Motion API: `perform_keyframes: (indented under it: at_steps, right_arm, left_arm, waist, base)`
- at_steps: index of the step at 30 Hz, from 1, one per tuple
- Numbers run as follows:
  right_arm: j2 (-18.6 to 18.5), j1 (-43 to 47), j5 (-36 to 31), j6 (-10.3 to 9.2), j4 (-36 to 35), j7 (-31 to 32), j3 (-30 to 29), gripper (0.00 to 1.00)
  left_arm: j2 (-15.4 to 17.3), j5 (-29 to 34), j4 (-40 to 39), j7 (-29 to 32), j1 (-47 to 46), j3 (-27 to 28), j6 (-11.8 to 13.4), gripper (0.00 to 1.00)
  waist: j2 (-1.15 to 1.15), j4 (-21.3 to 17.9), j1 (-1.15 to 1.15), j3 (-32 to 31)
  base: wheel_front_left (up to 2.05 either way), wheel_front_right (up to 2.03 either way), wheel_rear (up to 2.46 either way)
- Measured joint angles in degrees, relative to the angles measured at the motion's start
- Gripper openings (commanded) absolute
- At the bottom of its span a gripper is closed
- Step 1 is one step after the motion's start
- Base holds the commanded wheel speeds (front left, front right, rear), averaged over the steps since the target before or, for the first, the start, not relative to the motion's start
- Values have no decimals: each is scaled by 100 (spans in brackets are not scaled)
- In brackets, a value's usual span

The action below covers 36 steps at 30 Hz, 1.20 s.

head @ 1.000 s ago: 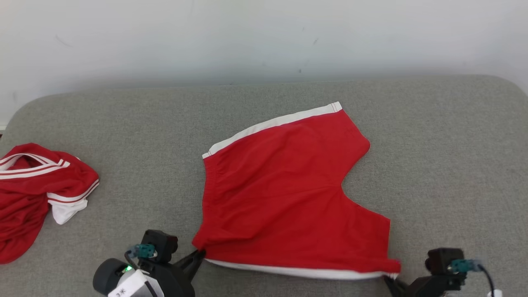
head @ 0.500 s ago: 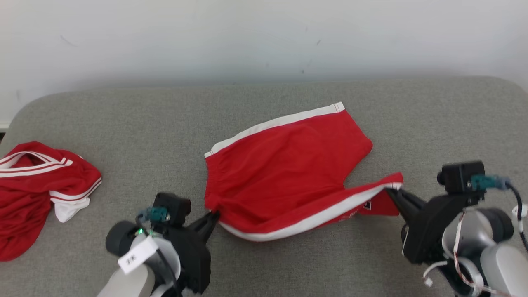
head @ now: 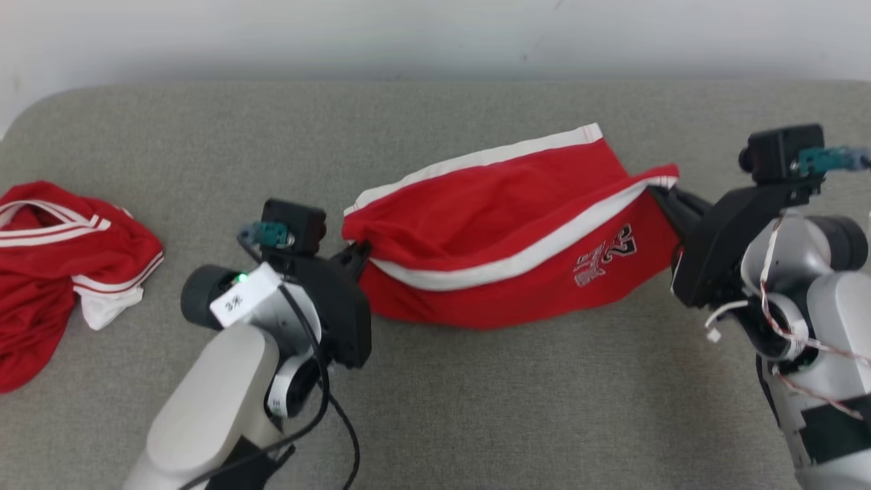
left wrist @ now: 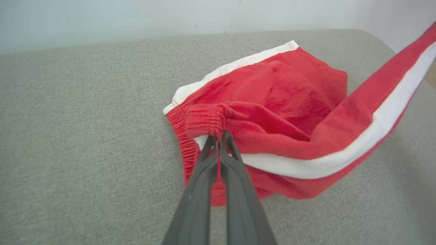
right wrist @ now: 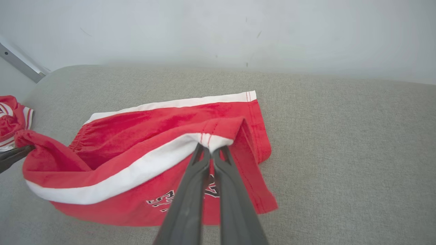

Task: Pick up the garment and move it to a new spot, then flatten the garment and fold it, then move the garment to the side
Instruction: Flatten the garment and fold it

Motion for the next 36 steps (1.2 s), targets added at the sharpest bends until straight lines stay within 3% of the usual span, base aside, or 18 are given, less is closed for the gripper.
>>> perform_keyframes:
  at_steps: [7, 18, 30, 31, 32, 33, 34, 35, 36]
  right_arm:
    - [85, -785, -193, -156, 581, -197, 3, 0]
    - [187, -1481, -568, -405, 1448, -744, -38, 0]
    - [488, -1773, -591, -410, 2293, -1259, 19, 0]
    - [536, -1801, -590, -410, 2353, -1312, 22, 0]
    - [536, -1801, -590, -410, 2353, -1312, 22, 0]
    - [580, -1856, -589, -423, 2459, -1434, 5, 7]
    - [581, -1875, -588, -450, 2492, -1491, -18, 41]
    - [582, -1886, -587, -460, 2527, -1549, -45, 100]
    - [601, -1900, -581, -470, 2581, -1624, -87, 100]
  left_arm:
    - [-180, 24, 381, 111, -593, 166, 255, 0]
    - [-342, 29, 878, 91, -1169, 235, 330, 0]
    - [-420, 24, 1401, -69, -1614, 158, 299, 0]
    - [-426, 24, 1439, -93, -1629, 149, 291, 1]
    - [-426, 24, 1439, -93, -1629, 149, 291, 20]
    - [-443, 24, 1510, -121, -1650, 108, 246, 33]
    - [-463, 24, 1533, -174, -1678, 97, 248, 64]
    - [-471, 23, 1543, -224, -1714, 102, 250, 100]
    - [-479, 22, 1548, -275, -1747, 109, 252, 100]
  waist:
    - [0, 162, 0, 389]
    - [0, 317, 0, 847]
    - [0, 228, -1, 768]
    - [0, 214, -1, 762]
    - [0, 214, -1, 762]
    - [0, 187, -1, 753]
    - [0, 179, -1, 751]
    - [0, 173, -1, 751]
    - [0, 169, -1, 753]
  base:
    - [0, 0, 0]
    - [0, 0, 0]
    - [0, 0, 0]
    - [0, 0, 0]
    - [0, 0, 0]
    - [0, 0, 0]
    - [0, 0, 0]
    - [0, 0, 0]
    - [0, 0, 0]
